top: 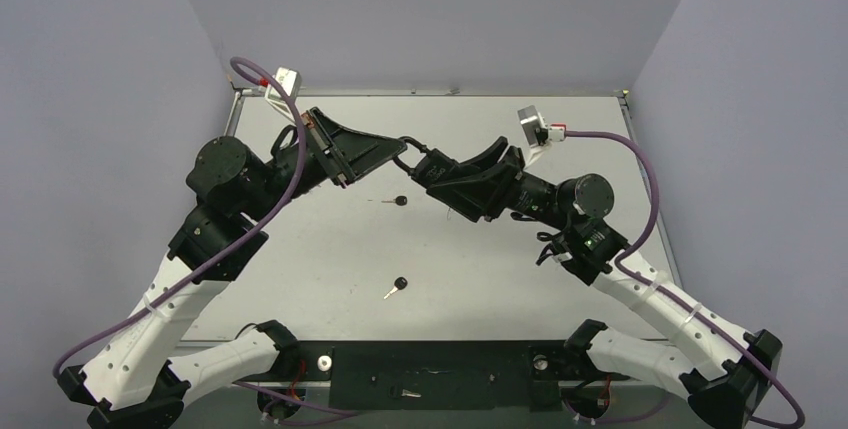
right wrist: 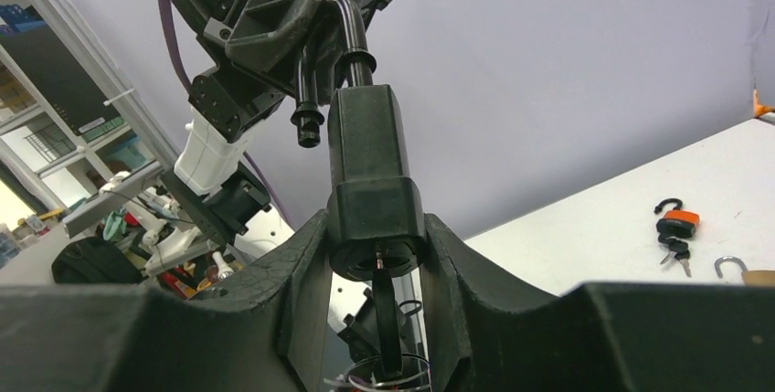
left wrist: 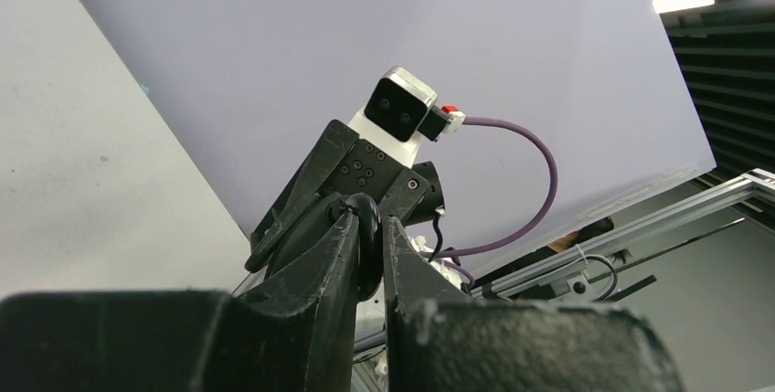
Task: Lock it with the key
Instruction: Lock the lock.
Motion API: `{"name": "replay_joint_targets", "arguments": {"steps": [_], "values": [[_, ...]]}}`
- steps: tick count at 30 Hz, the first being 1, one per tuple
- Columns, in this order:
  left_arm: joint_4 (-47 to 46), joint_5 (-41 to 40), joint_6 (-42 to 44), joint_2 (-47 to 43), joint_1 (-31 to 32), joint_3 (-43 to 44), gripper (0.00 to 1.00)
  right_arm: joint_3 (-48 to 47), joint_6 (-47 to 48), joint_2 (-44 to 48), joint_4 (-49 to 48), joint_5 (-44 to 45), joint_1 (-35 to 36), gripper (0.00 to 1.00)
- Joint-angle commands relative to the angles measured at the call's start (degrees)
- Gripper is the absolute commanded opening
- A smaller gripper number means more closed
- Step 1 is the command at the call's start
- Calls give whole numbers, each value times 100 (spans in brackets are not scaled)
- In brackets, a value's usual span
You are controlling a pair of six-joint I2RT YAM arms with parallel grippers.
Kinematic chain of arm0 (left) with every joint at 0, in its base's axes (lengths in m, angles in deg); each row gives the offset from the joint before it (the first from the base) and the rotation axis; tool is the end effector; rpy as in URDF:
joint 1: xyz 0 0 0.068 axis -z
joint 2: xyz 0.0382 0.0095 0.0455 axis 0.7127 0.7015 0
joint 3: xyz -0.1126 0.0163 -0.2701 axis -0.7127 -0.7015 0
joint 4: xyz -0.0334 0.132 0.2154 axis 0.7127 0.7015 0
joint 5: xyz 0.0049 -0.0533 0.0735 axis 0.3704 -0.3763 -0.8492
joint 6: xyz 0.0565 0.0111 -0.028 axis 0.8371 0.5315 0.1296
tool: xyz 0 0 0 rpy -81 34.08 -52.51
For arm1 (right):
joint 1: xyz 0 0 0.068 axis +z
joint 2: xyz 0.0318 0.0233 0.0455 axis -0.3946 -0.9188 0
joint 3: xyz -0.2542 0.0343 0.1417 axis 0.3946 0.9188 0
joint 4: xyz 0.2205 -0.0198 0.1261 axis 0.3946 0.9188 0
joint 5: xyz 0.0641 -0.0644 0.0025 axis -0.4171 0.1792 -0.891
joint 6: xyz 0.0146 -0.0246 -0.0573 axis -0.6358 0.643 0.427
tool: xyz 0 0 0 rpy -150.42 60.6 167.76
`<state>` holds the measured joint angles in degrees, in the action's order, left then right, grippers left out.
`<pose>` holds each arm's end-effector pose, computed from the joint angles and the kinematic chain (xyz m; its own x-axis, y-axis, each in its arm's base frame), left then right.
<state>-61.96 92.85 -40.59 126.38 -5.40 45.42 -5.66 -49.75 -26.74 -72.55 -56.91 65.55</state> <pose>0.1199 -0.1198 0.5236 -0.6847 -0.5572 -0.4697 0.5058 0.1007 -0.8567 0.1338 0.1623 0.4402 -0.4350 0.3543 -0.8278 -0.8907 -0.0346 0.4533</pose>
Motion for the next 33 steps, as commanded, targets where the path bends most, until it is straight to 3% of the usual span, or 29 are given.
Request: {"name": "replay_joint_targets", "arguments": {"steps": [1, 4, 7, 10, 14, 22, 33], "values": [[-496, -87, 146, -229, -14, 173, 0, -34, -116, 309, -379, 64, -156, 14], [-249, 47, 395, -268, -19, 131, 0, -174, 16, 374, 51, 145, -152, 0], [461, 204, 1124, -224, -16, 264, 0, -476, 349, 423, 733, 252, -97, 0], [1280, -18, 2083, -226, -21, 418, 0, -801, 1033, 478, 2111, 642, 53, 0], [1928, -150, 2741, -257, -11, 295, 0, -1214, 1471, 506, 3333, 1042, 297, 0], [2219, -564, 3363, -385, 114, -120, 0, -1571, 1427, 305, 3864, 1130, 554, 0], [1785, -2196, 3861, -489, 1376, -551, 0, -1715, 889, -63, 3717, 1023, 752, 0]]}}
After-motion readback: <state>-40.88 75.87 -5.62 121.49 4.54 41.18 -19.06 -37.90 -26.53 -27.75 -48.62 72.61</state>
